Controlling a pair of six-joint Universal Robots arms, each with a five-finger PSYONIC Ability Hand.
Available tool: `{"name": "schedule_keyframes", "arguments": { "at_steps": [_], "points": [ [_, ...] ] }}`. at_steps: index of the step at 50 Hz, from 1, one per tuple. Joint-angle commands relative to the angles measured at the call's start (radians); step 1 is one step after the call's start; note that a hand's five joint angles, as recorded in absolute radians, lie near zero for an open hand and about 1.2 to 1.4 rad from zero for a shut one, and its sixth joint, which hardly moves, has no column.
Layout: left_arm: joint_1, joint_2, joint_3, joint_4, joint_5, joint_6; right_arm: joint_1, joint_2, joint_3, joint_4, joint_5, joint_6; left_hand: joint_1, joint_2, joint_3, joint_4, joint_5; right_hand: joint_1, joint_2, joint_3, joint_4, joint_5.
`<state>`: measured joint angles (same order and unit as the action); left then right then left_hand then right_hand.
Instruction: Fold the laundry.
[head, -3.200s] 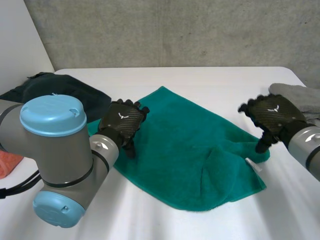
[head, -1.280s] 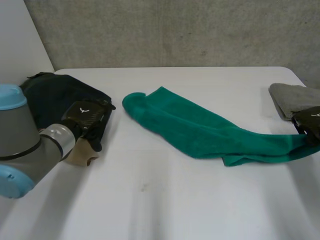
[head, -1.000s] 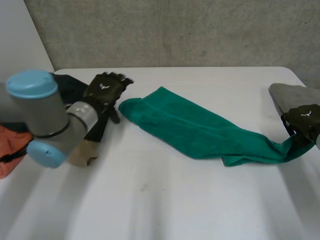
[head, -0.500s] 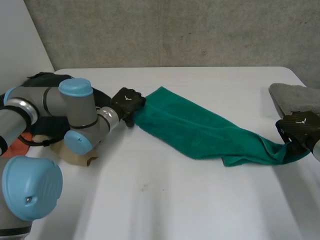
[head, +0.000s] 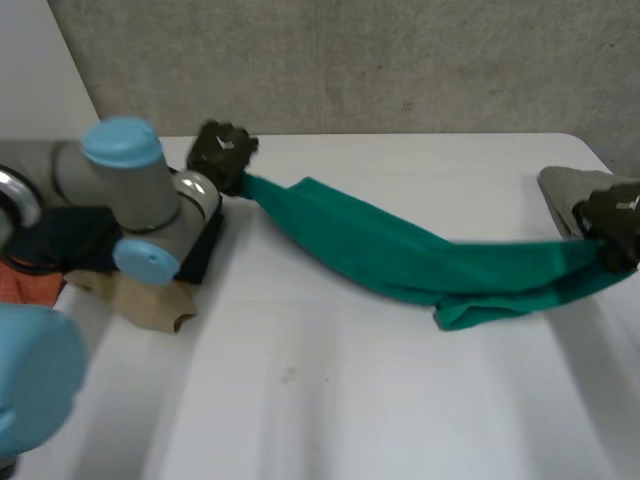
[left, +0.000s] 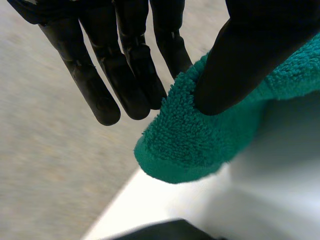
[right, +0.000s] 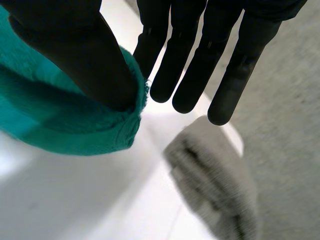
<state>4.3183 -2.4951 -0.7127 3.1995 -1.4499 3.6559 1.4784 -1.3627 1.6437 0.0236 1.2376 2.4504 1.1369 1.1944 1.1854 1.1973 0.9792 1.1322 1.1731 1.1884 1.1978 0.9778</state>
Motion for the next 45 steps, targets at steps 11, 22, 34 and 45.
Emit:
{"name": "schedule_keyframes", "arguments": {
  "at_steps": [11,22,34,45],
  "points": [
    [0.015,0.789,-0.672,-0.124,0.002,-0.002,0.026,-0.027,-0.430,0.522,0.028,-0.103,0.259,0.202,0.211,0.199,0.243,0.264,0.223,0.208,0.198,0.244],
    [0.017,0.524,-0.608,-0.092,-0.029,0.035,0.181,0.215,-0.527,0.379,0.138,-0.114,0.259,0.202,0.211,0.199,0.243,0.264,0.223,0.208,0.198,0.244],
    [0.012,0.340,-0.013,0.221,-0.124,-0.045,0.223,0.291,-0.763,-0.440,0.284,0.191,0.259,0.202,0.211,0.199,0.243,0.264,0.223,0.208,0.198,0.244],
    [0.020,0.429,-0.171,0.304,-0.110,-0.198,0.232,0.228,-0.667,-0.510,0.215,0.252,0.259,0.202,0.211,0.199,0.243,0.264,0.223,0.208,0.198,0.244]
  ]
}}
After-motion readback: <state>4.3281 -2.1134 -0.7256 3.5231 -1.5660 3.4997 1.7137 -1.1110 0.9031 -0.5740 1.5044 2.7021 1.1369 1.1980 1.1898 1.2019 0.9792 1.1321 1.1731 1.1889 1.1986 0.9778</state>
